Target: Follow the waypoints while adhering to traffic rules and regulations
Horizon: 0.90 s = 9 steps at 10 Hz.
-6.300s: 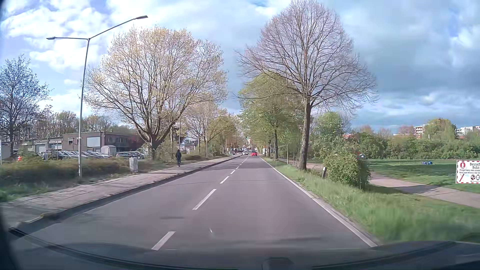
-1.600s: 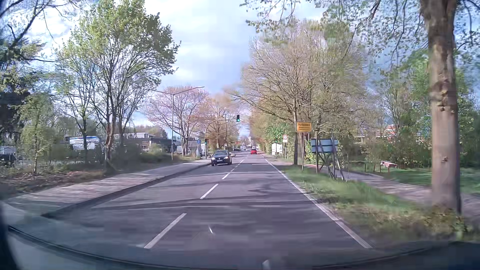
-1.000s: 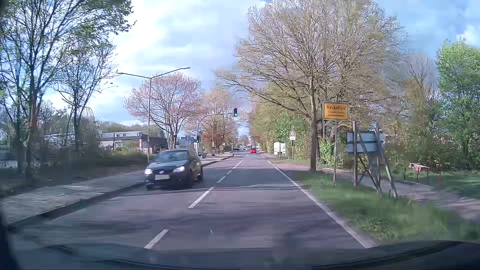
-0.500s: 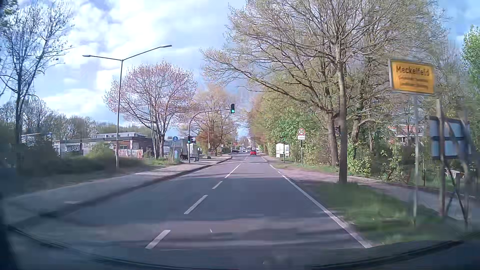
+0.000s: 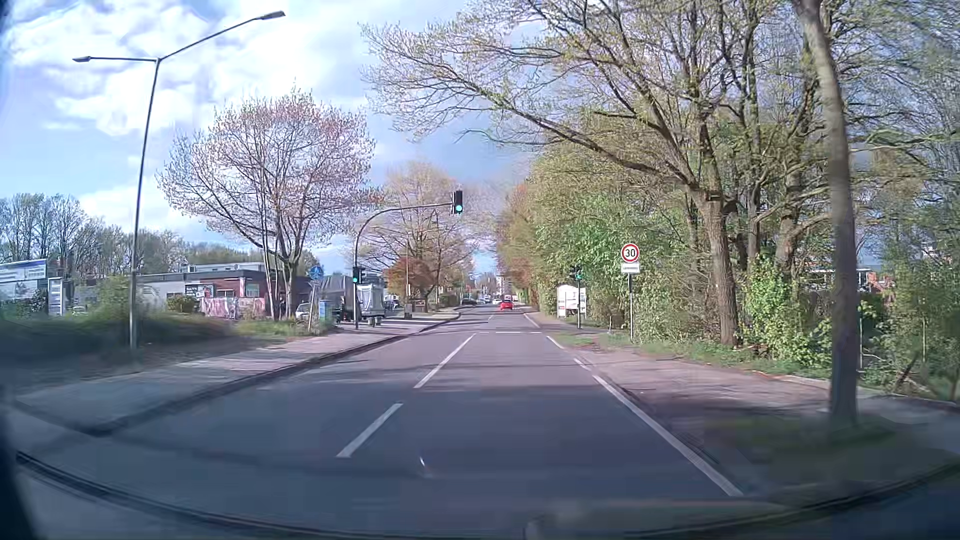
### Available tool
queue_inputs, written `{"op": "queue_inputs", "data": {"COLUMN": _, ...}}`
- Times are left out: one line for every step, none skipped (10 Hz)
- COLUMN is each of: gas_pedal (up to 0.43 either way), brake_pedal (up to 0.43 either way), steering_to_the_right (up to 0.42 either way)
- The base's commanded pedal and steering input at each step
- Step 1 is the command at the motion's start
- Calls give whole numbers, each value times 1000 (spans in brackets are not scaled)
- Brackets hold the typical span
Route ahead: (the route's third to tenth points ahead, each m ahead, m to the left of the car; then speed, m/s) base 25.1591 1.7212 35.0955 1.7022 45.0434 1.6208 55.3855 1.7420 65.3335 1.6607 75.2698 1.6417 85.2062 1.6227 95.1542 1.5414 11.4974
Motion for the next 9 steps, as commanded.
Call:
{"op": "queue_inputs", "data": {"gas_pedal": 87, "brake_pedal": 6, "steering_to_the_right": -2}}
{"op": "queue_inputs", "data": {"gas_pedal": 87, "brake_pedal": 6, "steering_to_the_right": -2}}
{"op": "queue_inputs", "data": {"gas_pedal": 87, "brake_pedal": 6, "steering_to_the_right": -2}}
{"op": "queue_inputs", "data": {"gas_pedal": 87, "brake_pedal": 6, "steering_to_the_right": -2}}
{"op": "queue_inputs", "data": {"gas_pedal": 87, "brake_pedal": 0, "steering_to_the_right": -2}}
{"op": "queue_inputs", "data": {"gas_pedal": 87, "brake_pedal": 0, "steering_to_the_right": -2}}
{"op": "queue_inputs", "data": {"gas_pedal": 87, "brake_pedal": 0, "steering_to_the_right": -2}}
{"op": "queue_inputs", "data": {"gas_pedal": 87, "brake_pedal": 0, "steering_to_the_right": -2}}
{"op": "queue_inputs", "data": {"gas_pedal": 87, "brake_pedal": 0, "steering_to_the_right": -2}}
